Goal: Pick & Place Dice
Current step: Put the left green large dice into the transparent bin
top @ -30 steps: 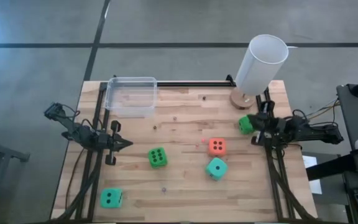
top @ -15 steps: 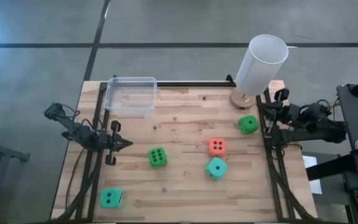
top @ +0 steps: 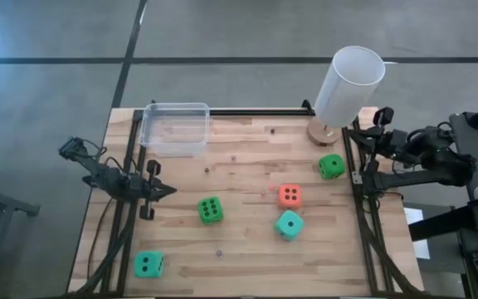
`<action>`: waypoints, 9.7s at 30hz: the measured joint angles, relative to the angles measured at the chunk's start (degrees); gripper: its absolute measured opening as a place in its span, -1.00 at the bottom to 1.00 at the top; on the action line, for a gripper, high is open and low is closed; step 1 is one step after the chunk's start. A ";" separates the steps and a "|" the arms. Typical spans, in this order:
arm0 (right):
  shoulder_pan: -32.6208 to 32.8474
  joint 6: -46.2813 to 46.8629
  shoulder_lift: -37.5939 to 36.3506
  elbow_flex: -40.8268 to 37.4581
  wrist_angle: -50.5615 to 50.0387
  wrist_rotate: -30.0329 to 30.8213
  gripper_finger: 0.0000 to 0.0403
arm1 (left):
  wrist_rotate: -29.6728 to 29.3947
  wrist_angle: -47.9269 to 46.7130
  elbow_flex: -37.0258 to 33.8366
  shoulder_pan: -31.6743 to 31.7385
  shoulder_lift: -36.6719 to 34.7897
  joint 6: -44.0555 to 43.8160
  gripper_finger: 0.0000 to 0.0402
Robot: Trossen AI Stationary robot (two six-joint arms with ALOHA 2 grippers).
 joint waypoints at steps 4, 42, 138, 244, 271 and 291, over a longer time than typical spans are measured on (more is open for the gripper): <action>0.00 -0.01 1.94 1.17 -0.83 0.02 -0.96 | -1.39 3.58 1.72 0.00 0.05 1.50 -0.93; -0.04 0.02 3.91 1.46 -0.79 -0.17 -0.96 | -3.65 -64.70 73.46 1.38 57.67 -34.30 -0.93; 0.00 20.59 8.42 1.42 -18.06 -28.70 -0.96 | 29.46 -64.50 74.82 20.68 93.07 -54.15 0.27; -0.04 20.59 8.46 1.42 -18.13 -28.70 -0.96 | 33.88 -66.20 74.16 23.74 101.02 -31.42 0.99; 0.00 20.59 8.44 1.42 -18.12 -28.70 -0.96 | 33.62 -63.30 71.86 23.78 100.87 -34.52 0.95; 0.00 20.59 8.46 1.42 -18.13 -28.70 -0.96 | 32.87 -63.28 71.90 23.74 100.91 -36.70 0.76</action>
